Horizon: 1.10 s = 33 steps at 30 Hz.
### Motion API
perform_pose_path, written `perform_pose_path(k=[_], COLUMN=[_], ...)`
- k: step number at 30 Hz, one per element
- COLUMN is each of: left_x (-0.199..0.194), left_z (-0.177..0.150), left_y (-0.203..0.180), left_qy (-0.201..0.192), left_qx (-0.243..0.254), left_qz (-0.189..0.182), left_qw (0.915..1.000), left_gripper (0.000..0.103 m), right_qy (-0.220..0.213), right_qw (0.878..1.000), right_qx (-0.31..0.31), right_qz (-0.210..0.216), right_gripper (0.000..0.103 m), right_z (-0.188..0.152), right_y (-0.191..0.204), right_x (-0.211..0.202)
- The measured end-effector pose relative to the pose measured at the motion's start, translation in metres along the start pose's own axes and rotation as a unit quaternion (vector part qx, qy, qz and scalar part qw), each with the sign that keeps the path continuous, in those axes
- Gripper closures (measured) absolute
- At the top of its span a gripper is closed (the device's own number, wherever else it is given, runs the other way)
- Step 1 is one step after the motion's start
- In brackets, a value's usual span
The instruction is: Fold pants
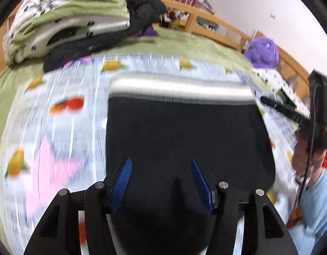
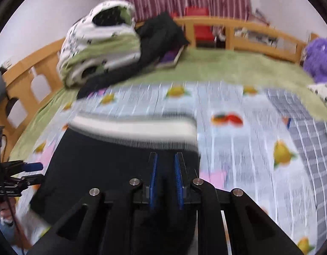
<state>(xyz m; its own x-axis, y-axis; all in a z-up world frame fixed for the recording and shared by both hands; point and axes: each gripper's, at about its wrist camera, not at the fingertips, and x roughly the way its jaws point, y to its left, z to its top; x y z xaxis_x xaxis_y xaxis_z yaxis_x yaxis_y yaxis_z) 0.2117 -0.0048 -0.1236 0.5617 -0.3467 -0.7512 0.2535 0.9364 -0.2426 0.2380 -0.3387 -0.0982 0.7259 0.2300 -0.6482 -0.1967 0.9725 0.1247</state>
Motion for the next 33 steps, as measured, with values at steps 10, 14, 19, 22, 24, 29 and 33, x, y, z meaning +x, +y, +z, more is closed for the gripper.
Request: perform_pose_path(k=[10,14,19,22,24,29,33], left_x=[0.116,0.109,0.076,0.046,0.017,-0.042,-0.054], left_z=[0.066,0.063,0.035,0.001,-0.025,-0.087,-0.127], left_y=[0.013,0.010,0.015,0.022,0.032,0.044,0.028], left_qy=[0.018,0.010,0.036,0.042,0.029,0.028,0.041], left_qx=[0.012,0.015,0.012,0.017,-0.001,-0.013,0.036], left_qz=[0.042,0.043,0.037,0.037,0.034,0.007,0.006], left_qw=[0.9989,0.9989,0.9986,0.9983,0.9990,0.9995,0.9985], left_gripper=[0.041,0.040,0.040,0.041,0.042,0.042,0.042], right_qy=[0.055,0.066,0.049,0.054,0.060,0.081,0.090], right_qw=[0.998,0.997,0.998,0.998,0.998,0.997,0.994], right_qx=[-0.012,-0.013,-0.001,0.009,-0.002,0.009,0.056], right_qz=[-0.040,-0.045,-0.035,-0.013,-0.015,-0.016,0.001], right_gripper=[0.088,0.088,0.085,0.073,0.073,0.073,0.073], right_z=[0.017,0.017,0.009,-0.007,-0.026,-0.075,-0.109], right_y=[-0.010,-0.010,-0.010,-0.009,-0.004,-0.006,-0.019], right_x=[0.116,0.119,0.088,0.058,0.038,-0.008,-0.030])
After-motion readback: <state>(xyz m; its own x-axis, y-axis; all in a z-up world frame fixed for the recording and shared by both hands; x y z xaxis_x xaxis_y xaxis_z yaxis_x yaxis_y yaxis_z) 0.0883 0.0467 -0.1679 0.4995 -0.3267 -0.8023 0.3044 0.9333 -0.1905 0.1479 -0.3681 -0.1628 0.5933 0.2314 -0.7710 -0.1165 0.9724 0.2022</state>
